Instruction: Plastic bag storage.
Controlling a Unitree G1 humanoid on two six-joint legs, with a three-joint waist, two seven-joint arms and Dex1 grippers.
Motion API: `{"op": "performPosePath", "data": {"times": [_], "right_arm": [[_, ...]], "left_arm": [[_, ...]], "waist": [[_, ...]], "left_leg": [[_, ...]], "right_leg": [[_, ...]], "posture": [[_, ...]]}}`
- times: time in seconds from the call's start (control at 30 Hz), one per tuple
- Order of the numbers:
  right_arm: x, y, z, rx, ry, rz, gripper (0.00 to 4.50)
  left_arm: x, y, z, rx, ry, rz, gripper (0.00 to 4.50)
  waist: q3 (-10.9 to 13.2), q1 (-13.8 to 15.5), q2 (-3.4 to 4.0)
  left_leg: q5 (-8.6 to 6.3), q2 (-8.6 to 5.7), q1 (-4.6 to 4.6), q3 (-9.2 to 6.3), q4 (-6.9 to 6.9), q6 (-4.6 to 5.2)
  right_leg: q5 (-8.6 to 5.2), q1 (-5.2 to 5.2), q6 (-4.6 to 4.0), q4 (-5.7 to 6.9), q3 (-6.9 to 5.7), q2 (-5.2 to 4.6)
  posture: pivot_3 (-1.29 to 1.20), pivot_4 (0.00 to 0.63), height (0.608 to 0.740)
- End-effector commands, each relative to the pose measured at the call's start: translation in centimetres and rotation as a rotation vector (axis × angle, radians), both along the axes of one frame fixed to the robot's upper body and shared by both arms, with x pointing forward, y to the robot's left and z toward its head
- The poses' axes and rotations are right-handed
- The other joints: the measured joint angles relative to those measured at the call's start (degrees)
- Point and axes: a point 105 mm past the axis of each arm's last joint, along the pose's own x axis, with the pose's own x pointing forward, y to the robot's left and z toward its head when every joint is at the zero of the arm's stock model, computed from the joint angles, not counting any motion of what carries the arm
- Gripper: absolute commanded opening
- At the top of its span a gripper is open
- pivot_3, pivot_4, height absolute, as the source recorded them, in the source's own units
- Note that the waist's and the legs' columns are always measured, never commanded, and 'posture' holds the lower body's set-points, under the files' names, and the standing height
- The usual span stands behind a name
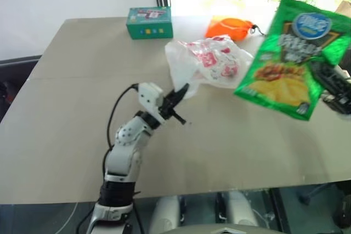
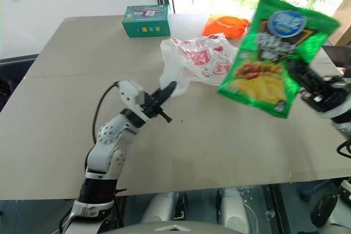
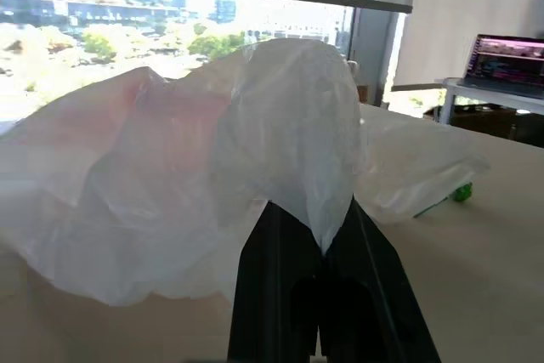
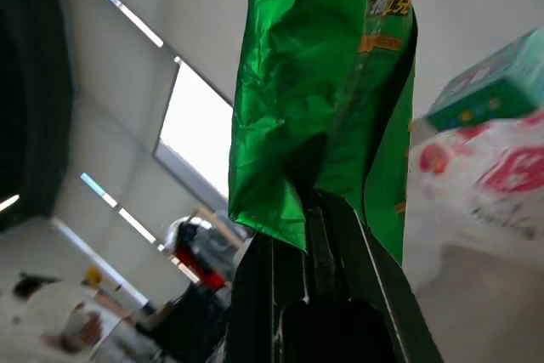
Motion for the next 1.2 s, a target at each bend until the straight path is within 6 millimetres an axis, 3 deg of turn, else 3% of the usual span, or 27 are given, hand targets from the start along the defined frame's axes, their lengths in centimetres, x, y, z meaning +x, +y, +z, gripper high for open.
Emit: {"op": "performPosePath", "data": {"times": [0.03, 0.13, 0.27, 0.53, 0.7, 1.03, 1.2], "right_arm": [[-1.9, 3.8, -1.4, 0.049, 0.104, 0.183, 0.04], [-2.7, 5.2, -3.7, 0.015, 0.208, 0.236, 0.04], [-0.9, 5.4, -5.1, 0.080, 0.322, 0.174, 0.04], [1.6, 8.8, -8.3, 0.118, 0.443, 0.180, 0.04], [3.2, 10.4, -8.9, 0.184, 0.510, 0.177, 0.04], [6.1, 11.8, -9.9, 0.267, 0.616, 0.116, 0.04], [10.3, 10.9, -9.8, 0.364, 0.690, -0.040, 0.04]], "left_arm": [[-0.4, 0.2, 1.7, -0.054, -0.039, 0.025, 0.00], [-0.4, 0.1, 2.0, -0.077, -0.034, 0.035, 0.00], [-0.9, 0.0, 2.3, -0.098, -0.036, 0.029, 0.00], [-2.0, 0.0, 1.7, -0.072, -0.026, -0.006, 0.00], [-2.0, -0.1, 1.6, -0.076, -0.026, -0.015, 0.00], [-2.5, -0.3, 1.1, -0.081, -0.017, -0.051, 0.00], [-3.2, -0.9, 0.4, -0.069, 0.006, -0.104, 0.00]], "waist": [[0.0, 0.3, -0.09], [-0.1, 0.9, -0.13], [-0.1, 0.5, -0.24], [-0.1, 0.4, -0.29], [-0.1, 0.5, -0.30], [-0.1, 0.3, -0.29], [-0.1, 0.3, -0.28]], "left_leg": [[0.00, 0.00, 0.02, -0.07, 0.01, 0.01], [0.01, -0.12, -0.16, -0.12, 0.13, -0.02], [-0.04, -0.16, -0.48, -0.06, 0.44, 0.08], [-0.09, -0.08, -0.57, -0.17, 0.74, 0.14], [-0.11, -0.12, -0.64, -0.16, 0.80, 0.16], [-0.11, -0.11, -0.71, -0.14, 0.81, 0.16], [-0.11, -0.12, -0.70, -0.09, 0.81, 0.16]], "right_leg": [[0.00, 0.04, 0.00, 0.01, -0.06, 0.02], [0.00, 0.02, 0.00, -0.03, -0.18, -0.12], [0.15, -0.03, 0.26, -0.28, -0.32, -0.17], [0.15, -0.06, 0.26, -0.11, -0.45, -0.08], [0.16, -0.08, 0.26, -0.11, -0.46, -0.13], [0.16, -0.15, 0.26, -0.10, -0.48, -0.14], [0.16, -0.19, 0.26, -0.05, -0.46, -0.14]], "posture": [[0.00, 0.150, 0.740], [0.00, 0.150, 0.740], [0.00, 0.150, 0.740], [0.00, 0.150, 0.740], [0.00, 0.150, 0.740], [0.00, 0.150, 0.740], [0.00, 0.150, 0.740]]}}
